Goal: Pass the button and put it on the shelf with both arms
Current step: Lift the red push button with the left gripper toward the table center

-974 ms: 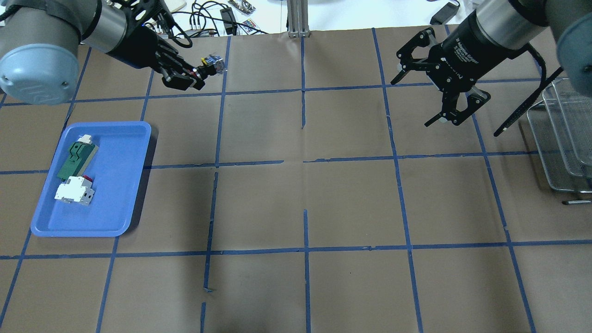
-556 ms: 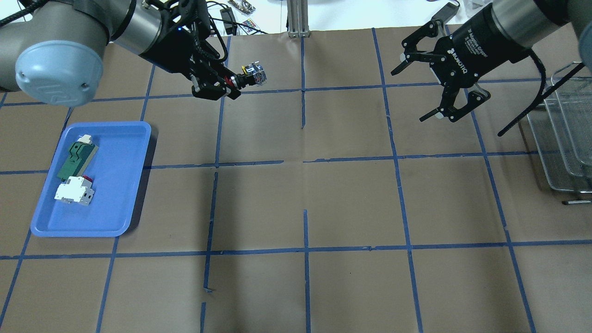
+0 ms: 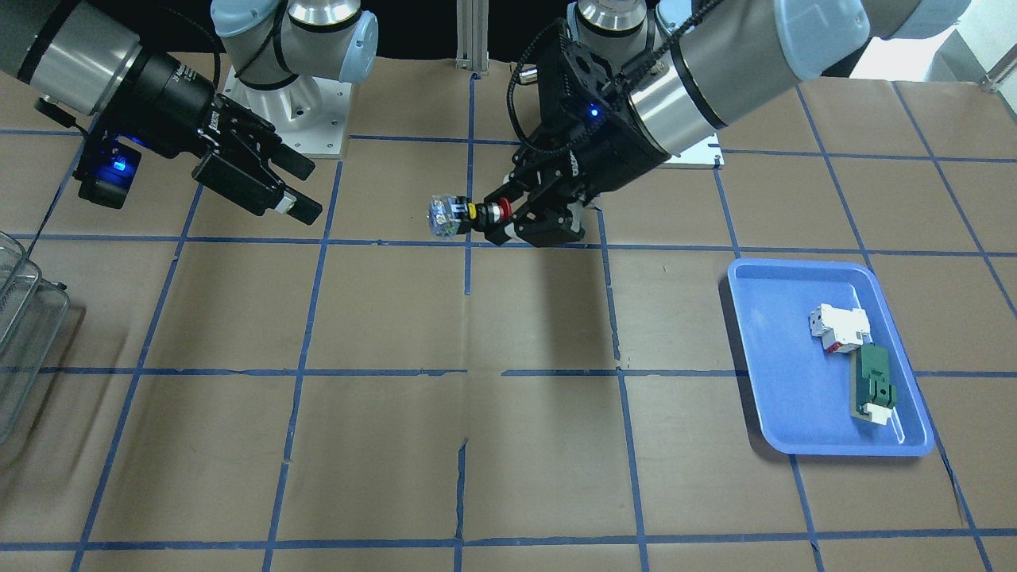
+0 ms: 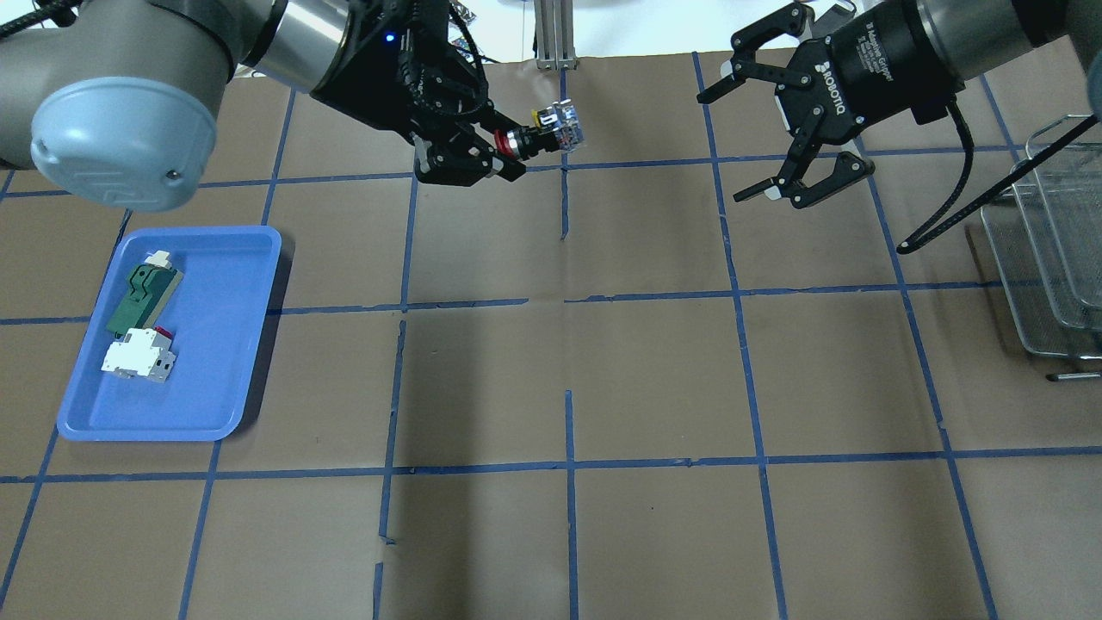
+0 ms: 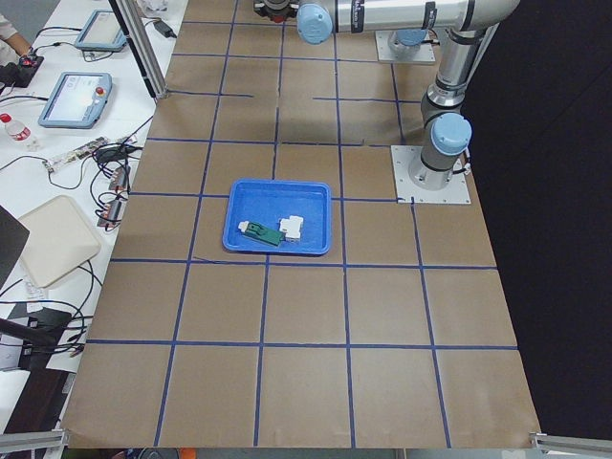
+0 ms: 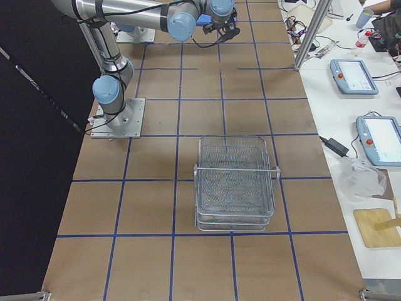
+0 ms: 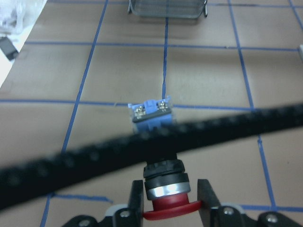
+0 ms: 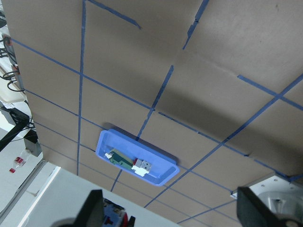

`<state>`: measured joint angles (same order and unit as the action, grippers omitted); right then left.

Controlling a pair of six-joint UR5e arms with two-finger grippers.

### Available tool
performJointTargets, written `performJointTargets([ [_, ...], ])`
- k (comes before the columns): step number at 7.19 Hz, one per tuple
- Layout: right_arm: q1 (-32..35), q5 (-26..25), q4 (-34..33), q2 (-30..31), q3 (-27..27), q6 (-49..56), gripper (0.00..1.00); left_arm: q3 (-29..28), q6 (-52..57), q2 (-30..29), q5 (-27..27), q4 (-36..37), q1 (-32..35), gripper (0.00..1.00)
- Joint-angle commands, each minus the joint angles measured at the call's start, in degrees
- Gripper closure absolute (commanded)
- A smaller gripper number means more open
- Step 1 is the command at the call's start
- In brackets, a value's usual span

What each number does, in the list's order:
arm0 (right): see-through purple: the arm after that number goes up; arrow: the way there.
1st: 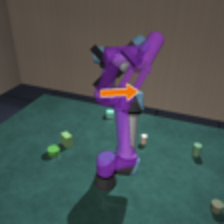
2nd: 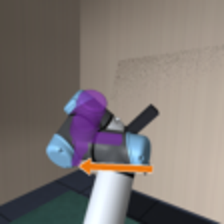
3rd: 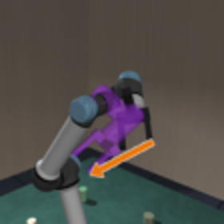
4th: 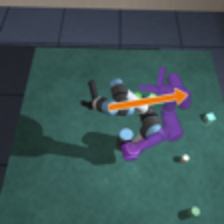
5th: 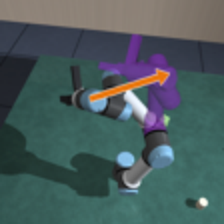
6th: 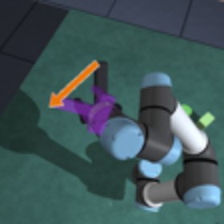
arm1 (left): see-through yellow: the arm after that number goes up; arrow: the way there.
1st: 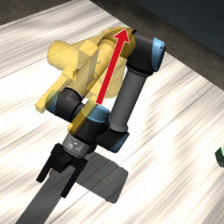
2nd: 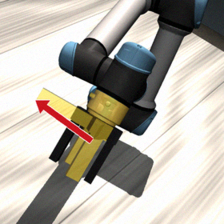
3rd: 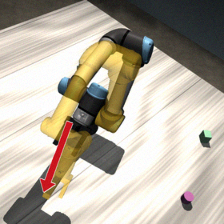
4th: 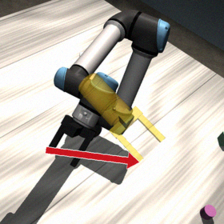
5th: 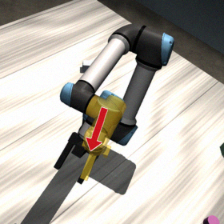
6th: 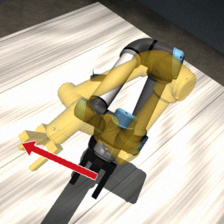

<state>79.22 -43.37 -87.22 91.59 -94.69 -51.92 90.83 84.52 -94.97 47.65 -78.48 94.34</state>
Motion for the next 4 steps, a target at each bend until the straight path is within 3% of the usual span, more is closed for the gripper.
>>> performJointTargets([
  [1,0.0,5.1,-0.2,0.1,-0.2,-5.4,0.00,-0.2,-0.8,1.2,-0.4,0.1,2.8,1.00],
  [4,-0.1,11.5,-0.1,-0.3,-0.4,-13.9,0.00,-0.2,-3.0,1.2,-0.5,1.8,3.6,1.00],
])
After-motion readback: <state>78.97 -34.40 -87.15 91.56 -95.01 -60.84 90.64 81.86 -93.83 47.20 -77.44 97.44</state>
